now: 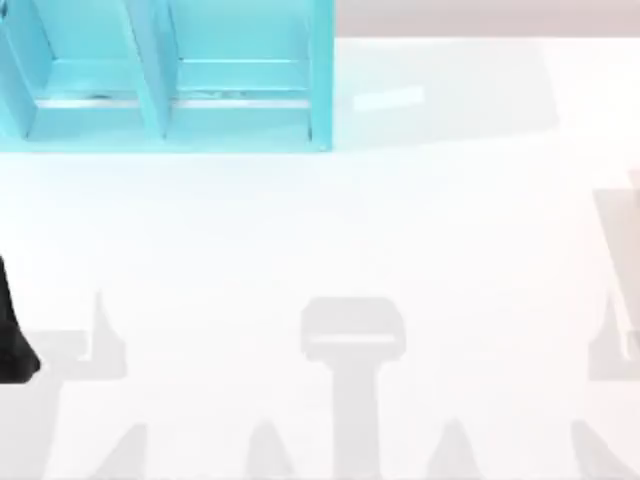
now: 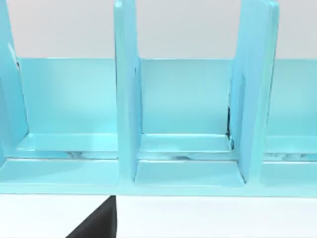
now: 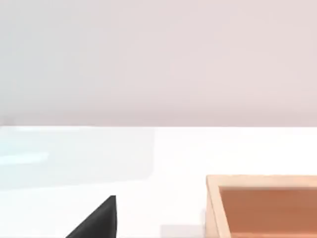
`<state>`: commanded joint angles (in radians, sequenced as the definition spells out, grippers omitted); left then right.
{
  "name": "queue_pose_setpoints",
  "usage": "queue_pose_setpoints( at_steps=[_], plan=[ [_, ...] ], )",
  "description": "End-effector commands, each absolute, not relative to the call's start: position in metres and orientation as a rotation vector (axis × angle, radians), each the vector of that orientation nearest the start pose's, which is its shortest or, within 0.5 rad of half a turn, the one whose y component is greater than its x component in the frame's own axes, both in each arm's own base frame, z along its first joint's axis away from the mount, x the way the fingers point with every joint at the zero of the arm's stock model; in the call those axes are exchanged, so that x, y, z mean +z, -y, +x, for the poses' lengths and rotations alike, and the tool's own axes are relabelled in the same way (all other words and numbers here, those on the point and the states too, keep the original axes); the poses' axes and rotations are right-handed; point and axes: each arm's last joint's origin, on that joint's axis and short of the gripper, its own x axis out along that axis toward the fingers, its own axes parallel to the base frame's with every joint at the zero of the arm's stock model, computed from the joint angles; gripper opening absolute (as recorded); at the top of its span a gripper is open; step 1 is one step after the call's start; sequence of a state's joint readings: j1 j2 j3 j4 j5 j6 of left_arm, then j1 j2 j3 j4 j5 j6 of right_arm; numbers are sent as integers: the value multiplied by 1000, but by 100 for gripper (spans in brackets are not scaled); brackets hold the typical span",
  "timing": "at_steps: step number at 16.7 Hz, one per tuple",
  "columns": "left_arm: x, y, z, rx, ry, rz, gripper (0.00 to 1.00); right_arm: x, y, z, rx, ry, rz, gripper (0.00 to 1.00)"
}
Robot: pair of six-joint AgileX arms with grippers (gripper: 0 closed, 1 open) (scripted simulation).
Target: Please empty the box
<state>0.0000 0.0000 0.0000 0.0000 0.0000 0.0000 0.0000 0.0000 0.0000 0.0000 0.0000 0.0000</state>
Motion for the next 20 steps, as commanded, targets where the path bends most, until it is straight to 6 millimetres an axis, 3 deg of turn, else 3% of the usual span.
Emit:
queue_pose_setpoints(
  at_steps=[5, 10, 15, 20],
  plan=[
    [160, 1, 106, 0, 0, 0, 100, 171, 4, 106, -27, -65, -26, 100],
    [160, 1, 106, 0, 0, 0, 100, 212, 17, 119, -110, -372, -107, 100],
    [160, 1, 106, 0, 0, 0, 100, 250, 47, 165, -150, -846, -144, 100],
    [160, 1, 106, 0, 0, 0, 100, 257, 97, 221, -100, -1283, -89, 100]
  ],
)
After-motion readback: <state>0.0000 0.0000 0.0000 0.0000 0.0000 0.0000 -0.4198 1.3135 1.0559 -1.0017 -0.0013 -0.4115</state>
